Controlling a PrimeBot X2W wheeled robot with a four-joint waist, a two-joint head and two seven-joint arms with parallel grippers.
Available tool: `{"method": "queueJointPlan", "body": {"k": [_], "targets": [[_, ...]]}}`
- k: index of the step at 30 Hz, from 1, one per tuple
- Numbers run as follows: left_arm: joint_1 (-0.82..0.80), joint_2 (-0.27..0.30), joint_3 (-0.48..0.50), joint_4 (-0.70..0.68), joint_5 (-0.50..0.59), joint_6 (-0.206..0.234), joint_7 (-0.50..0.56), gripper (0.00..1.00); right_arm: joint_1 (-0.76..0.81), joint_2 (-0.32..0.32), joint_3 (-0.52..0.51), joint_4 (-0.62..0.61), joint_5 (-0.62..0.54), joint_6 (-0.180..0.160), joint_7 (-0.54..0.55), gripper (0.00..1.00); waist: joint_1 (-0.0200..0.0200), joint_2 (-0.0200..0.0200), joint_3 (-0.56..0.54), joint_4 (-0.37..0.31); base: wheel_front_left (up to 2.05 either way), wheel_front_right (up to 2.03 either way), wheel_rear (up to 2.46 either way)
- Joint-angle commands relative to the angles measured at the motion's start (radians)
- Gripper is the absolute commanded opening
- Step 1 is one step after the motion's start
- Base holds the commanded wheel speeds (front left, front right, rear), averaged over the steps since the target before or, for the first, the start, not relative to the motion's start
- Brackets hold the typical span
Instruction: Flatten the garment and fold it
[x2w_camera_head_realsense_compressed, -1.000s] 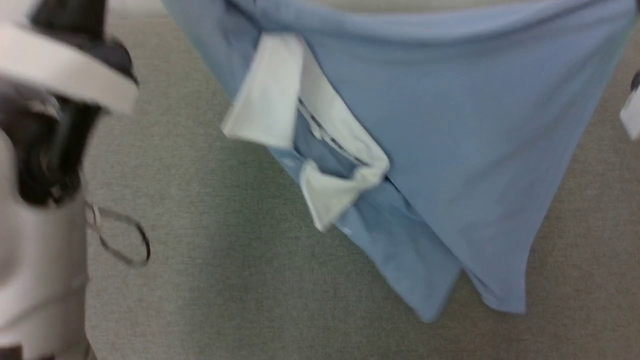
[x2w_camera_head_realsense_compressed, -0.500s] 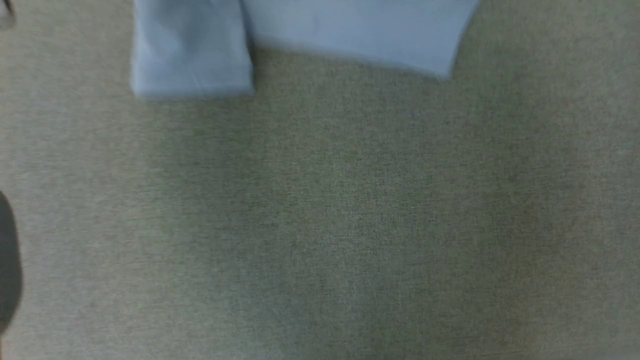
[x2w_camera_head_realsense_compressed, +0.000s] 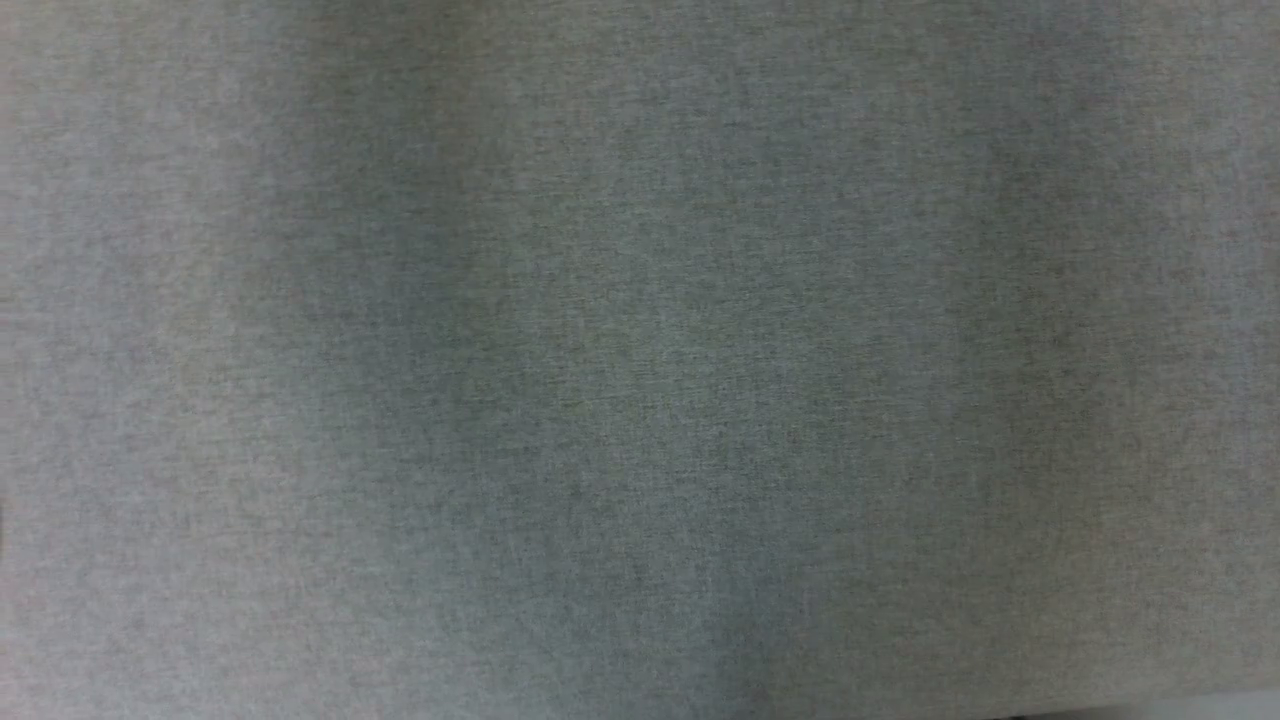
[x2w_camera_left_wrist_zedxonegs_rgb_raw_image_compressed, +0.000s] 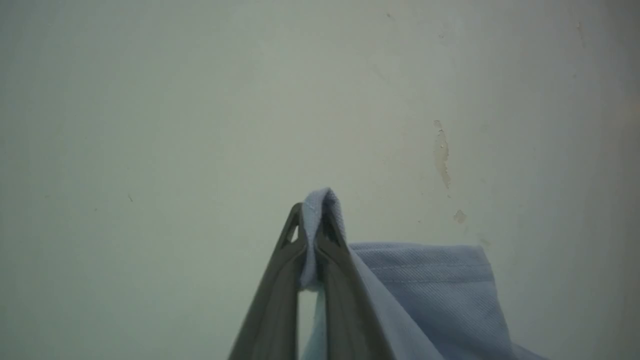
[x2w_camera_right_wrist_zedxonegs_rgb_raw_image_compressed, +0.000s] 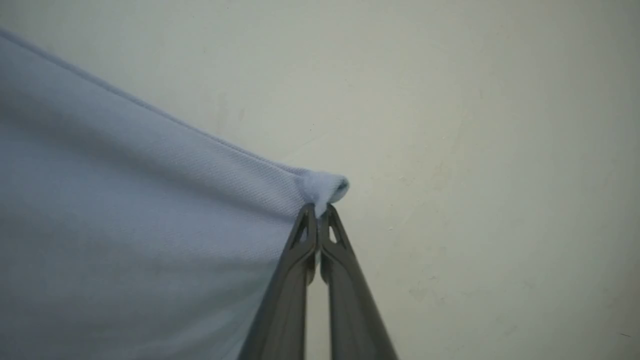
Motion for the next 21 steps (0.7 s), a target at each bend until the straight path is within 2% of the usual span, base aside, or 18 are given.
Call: {"method": "queueJointPlan", "body": {"k": [1,6,12,17,21], "targets": [[0.043,0.008,-0.004,0.013,-0.004,-0.01,-0.002,0.0,0.033,0.0,0.001,0.015,0.006,-0.002,-0.011,0.0,-0.0001,0.0,-0.007,0.008,0.0,0.0,0.0],[0.238,0.032,-0.029,0.074,-0.004,-0.045,0.015,0.0,0.162,-0.016,0.044,0.075,0.061,-0.002,-0.038,0.0,-0.0001,0.0,-0.04,0.024,0.0,0.0,0.0],[0.532,0.065,-0.085,0.086,-0.022,-0.087,0.118,0.0,0.383,-0.065,0.123,0.07,0.181,-0.002,-0.021,0.0,-0.0001,0.0,-0.121,0.051,0.0,0.0,0.0],[0.829,0.087,-0.109,0.005,-0.1,-0.104,0.272,0.0,0.631,-0.105,0.149,0.006,0.276,-0.002,0.026,0.0,-0.0001,0.0,-0.214,0.068,0.0,0.0,0.0],[1.086,0.101,-0.121,-0.116,-0.172,-0.103,0.404,0.0,0.83,-0.131,0.126,-0.057,0.325,-0.002,0.06,0.0,-0.0001,0.0,-0.279,0.085,0.0,0.0,0.0]]}}
